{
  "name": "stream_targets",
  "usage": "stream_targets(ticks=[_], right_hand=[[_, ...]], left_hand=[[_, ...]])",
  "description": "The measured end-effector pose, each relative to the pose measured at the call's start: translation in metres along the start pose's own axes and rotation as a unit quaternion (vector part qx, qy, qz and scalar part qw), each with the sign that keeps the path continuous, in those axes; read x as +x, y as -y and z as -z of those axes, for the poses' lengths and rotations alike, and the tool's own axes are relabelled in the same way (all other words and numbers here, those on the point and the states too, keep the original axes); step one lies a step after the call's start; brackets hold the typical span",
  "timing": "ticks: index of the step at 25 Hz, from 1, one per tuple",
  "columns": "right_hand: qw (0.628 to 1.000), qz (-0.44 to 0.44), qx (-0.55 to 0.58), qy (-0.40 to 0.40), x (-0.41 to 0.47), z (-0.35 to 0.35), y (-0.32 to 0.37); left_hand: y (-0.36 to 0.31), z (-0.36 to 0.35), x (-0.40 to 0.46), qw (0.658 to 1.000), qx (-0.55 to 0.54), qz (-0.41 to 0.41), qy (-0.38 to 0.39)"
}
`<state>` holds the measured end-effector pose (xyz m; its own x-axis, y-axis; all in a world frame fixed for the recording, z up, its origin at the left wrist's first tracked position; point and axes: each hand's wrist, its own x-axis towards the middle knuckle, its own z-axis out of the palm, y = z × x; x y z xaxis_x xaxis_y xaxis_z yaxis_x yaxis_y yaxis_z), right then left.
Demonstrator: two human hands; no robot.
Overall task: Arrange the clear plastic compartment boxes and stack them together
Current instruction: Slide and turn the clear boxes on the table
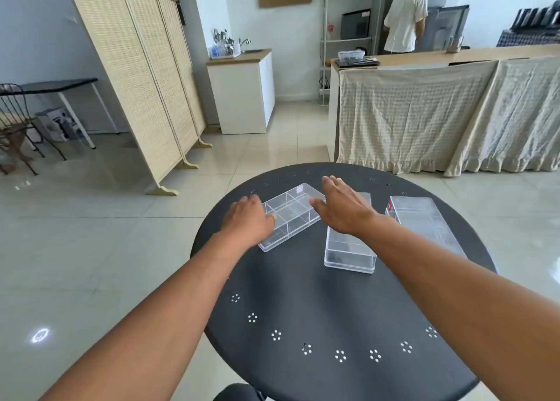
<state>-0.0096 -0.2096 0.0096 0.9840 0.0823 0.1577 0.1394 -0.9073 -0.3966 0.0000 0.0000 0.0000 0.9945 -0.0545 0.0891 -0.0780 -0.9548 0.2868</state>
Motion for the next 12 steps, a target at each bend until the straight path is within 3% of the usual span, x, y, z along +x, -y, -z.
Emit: stream_targets(ticks=[4,12], right_hand=[[0.999,-0.027,0.042,0.019,0.031,-0.02,0.005],[0.976,-0.173,0.116,0.059,0.072,-0.052,0.009]], left_hand=[[0.026,-0.018,0.008,0.994,-0.066,0.082,0.036],[0.079,-0.026,0.029,0.964,-0.198,0.146,0.102]])
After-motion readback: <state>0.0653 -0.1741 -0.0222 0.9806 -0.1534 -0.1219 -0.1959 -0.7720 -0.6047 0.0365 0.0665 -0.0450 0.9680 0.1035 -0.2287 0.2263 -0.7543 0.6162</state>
